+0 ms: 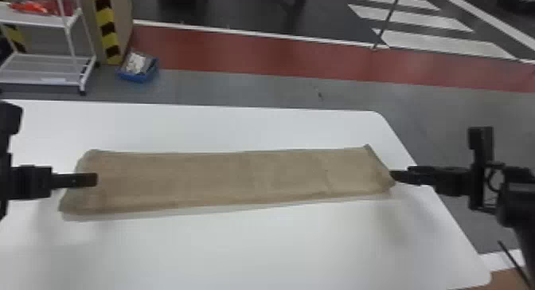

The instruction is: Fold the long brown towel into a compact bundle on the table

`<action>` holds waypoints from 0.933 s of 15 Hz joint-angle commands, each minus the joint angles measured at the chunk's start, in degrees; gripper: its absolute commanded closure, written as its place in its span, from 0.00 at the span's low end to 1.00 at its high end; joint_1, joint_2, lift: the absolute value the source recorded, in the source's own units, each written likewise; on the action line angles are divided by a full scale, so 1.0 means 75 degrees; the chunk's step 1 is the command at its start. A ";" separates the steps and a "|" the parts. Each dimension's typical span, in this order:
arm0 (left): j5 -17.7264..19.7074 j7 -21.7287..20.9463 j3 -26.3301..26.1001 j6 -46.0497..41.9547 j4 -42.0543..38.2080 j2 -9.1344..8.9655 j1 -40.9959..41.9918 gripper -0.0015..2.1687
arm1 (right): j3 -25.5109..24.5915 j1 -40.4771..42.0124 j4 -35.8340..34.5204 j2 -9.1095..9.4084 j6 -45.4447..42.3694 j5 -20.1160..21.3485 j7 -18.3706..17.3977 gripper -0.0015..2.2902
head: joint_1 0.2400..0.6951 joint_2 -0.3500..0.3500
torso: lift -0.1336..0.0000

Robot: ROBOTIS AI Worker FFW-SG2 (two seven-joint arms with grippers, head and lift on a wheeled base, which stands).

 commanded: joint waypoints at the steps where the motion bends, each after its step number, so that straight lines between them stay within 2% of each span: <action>1: 0.0010 0.0000 0.0000 0.0027 0.0000 -0.0001 -0.0001 0.09 | -0.0010 0.0001 0.0000 0.0000 -0.0014 -0.0007 0.0000 0.13 | 1.00 0.16 | 0.08; 14: -0.0108 0.0035 -0.0082 -0.0067 0.0070 -0.0013 -0.0024 0.09 | -0.0010 0.0001 0.0000 -0.0024 -0.0084 -0.0007 0.0059 0.13 | 1.00 0.15 | 0.08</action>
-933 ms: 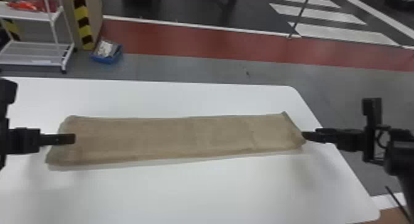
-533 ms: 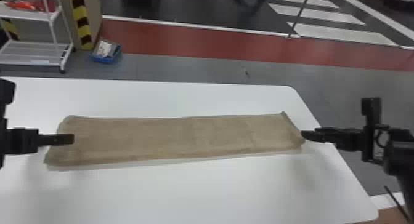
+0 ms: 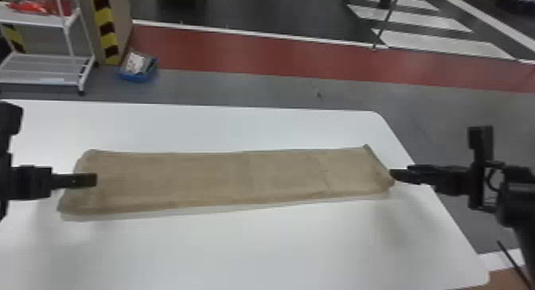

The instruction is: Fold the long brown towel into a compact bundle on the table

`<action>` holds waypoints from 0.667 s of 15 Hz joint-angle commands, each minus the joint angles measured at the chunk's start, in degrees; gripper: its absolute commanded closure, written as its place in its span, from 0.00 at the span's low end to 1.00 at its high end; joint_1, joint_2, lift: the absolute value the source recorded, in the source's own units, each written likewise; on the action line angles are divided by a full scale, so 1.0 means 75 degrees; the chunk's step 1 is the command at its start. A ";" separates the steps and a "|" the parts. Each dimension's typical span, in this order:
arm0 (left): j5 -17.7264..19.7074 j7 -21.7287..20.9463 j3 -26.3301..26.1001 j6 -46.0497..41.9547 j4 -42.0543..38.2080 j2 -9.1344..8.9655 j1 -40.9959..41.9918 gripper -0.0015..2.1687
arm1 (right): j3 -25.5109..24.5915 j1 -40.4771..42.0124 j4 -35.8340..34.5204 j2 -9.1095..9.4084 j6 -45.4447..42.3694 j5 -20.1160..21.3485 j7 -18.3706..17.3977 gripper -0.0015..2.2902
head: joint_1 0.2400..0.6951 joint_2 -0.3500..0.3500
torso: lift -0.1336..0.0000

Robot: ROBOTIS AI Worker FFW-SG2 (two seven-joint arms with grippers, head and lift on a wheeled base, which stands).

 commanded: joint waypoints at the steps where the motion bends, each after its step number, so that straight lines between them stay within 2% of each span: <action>1: -0.0043 -0.0012 -0.0030 -0.0078 0.0079 0.0012 -0.0025 0.09 | -0.0002 0.0000 -0.0001 0.0012 0.0023 -0.0015 0.0030 0.13 | 1.00 0.15 | 0.08; 4: -0.0067 -0.0035 -0.0100 -0.0054 0.0138 0.0012 -0.0060 0.13 | -0.0014 0.0000 -0.0001 0.0012 0.0047 -0.0038 0.0053 0.13 | 1.00 0.16 | 0.08; 8: -0.0172 -0.0176 -0.0194 -0.0008 0.0126 0.0012 -0.0095 0.31 | -0.0096 0.0000 -0.0001 0.0012 0.0070 -0.0120 0.0100 0.13 | 1.00 0.16 | 0.08; 10: -0.0172 -0.0176 -0.0229 0.0110 0.0126 0.0000 -0.0118 0.53 | -0.0143 0.0000 -0.0001 -0.0012 0.0047 -0.0179 0.0135 0.13 | 1.00 0.15 | 0.08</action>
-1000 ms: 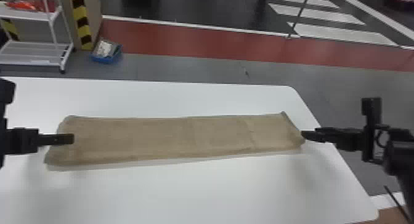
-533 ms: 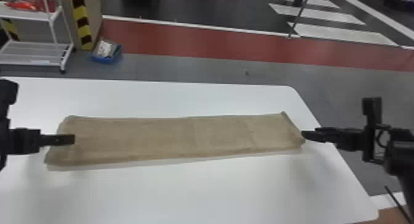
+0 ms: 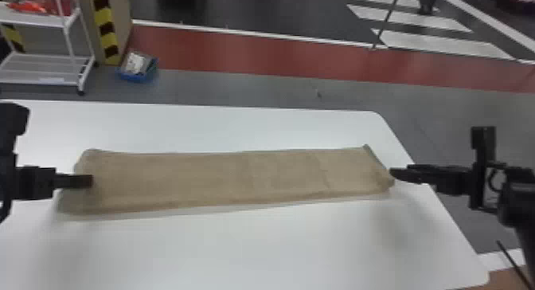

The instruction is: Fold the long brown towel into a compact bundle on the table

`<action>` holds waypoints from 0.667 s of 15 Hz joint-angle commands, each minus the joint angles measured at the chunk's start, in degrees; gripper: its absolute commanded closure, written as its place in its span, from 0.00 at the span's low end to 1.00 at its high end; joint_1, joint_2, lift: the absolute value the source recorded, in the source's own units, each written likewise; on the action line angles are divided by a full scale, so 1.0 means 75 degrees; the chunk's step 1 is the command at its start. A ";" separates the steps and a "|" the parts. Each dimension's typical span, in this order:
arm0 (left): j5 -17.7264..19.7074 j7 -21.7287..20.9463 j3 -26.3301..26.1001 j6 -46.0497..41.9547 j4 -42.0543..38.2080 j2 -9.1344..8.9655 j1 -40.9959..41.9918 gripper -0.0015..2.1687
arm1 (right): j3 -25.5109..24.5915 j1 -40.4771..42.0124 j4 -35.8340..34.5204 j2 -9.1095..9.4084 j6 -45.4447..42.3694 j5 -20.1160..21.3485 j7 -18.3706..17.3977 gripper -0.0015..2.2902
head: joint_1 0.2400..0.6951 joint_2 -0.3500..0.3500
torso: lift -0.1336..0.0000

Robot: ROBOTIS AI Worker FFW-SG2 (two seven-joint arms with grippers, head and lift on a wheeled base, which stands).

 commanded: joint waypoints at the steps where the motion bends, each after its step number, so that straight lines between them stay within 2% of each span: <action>1: 0.0008 0.0014 -0.0026 0.0095 -0.0006 -0.0010 -0.0013 0.65 | -0.0061 0.0002 0.0000 -0.0017 -0.0023 -0.0034 0.0009 0.13 | 1.00 0.15 | 0.08; 2: 0.0020 0.0037 -0.0014 0.0166 -0.0006 -0.0033 -0.0013 0.79 | -0.0072 0.0013 0.0000 -0.0017 -0.0023 -0.0105 0.0021 0.13 | 1.00 0.15 | 0.08; 5: 0.0172 0.0002 0.0056 0.0447 -0.0264 -0.0033 0.0011 0.80 | -0.0166 0.0177 -0.0316 -0.0005 0.0094 -0.0327 0.0044 0.13 | 1.00 0.14 | 0.08; 8: 0.0746 -0.0010 0.0267 0.0939 -0.0662 -0.0033 0.0023 0.80 | -0.0354 0.0459 -0.1090 0.0194 0.0399 -0.0527 0.0068 0.13 | 1.00 0.13 | 0.08; 10: 0.0969 -0.0010 0.0337 0.0939 -0.0803 -0.0033 -0.0013 0.80 | -0.0482 0.0552 -0.1594 0.0428 0.0516 -0.0562 0.0103 0.12 | 1.00 0.14 | 0.08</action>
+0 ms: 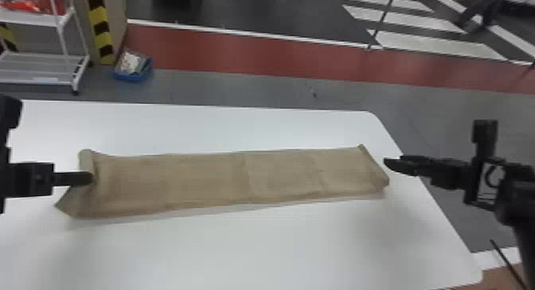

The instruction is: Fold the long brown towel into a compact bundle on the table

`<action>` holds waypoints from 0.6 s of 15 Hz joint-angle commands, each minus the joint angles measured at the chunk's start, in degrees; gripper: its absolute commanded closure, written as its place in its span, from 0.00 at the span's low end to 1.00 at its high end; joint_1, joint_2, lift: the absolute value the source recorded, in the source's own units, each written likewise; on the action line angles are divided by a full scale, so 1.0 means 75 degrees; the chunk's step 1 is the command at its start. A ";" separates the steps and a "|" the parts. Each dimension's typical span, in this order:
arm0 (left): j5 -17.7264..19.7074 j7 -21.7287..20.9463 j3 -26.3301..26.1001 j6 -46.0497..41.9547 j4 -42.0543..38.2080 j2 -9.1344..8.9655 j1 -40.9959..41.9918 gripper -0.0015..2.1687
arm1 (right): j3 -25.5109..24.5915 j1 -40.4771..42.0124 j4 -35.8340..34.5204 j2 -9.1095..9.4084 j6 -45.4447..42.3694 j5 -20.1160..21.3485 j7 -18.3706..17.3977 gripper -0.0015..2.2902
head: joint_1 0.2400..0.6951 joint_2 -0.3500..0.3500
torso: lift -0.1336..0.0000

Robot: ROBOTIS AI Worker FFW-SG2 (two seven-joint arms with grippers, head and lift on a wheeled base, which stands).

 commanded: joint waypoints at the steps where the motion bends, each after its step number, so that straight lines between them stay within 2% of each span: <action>1: 0.0254 0.0035 0.0091 0.0025 -0.0147 0.0001 -0.0052 0.80 | -0.0116 0.0092 -0.0490 0.0292 0.0098 -0.0040 0.0015 0.11 | 1.00 0.14 | 0.08; 4: 0.0723 0.0082 0.0115 0.0048 -0.0194 -0.0011 -0.0322 0.80 | 0.0048 0.0151 -0.0795 0.0749 0.0075 -0.0098 -0.0009 0.11 | 1.00 0.17 | 0.08; 5: 0.1062 0.0117 0.0126 0.0048 -0.0194 -0.0023 -0.0439 0.80 | 0.0177 0.0139 -0.0795 0.0878 -0.0066 -0.0110 -0.0055 0.12 | 1.00 0.18 | 0.08; 6: 0.1519 0.0164 0.0173 0.0048 -0.0194 -0.0081 -0.0556 0.80 | 0.0364 0.0057 -0.0759 0.1031 -0.0207 -0.0110 -0.0067 0.18 | 1.00 0.19 | 0.08; 7: 0.1906 0.0176 0.0255 0.0048 -0.0159 -0.0163 -0.0650 0.80 | 0.0634 -0.0013 -0.0689 0.1171 -0.0254 -0.0075 -0.0091 0.29 | 1.00 0.20 | 0.08; 8: 0.2281 0.0199 0.0302 0.0048 -0.0077 -0.0374 -0.0791 0.80 | 0.0962 -0.0048 -0.0619 0.1324 -0.0441 0.0007 -0.0138 0.50 | 1.00 0.20 | 0.08; 9: 0.2644 0.0269 0.0314 0.0048 0.0005 -0.0585 -0.0884 0.80 | 0.1243 -0.0083 -0.0537 0.1488 -0.0558 0.0066 -0.0302 0.79 | 1.00 0.22 | 0.08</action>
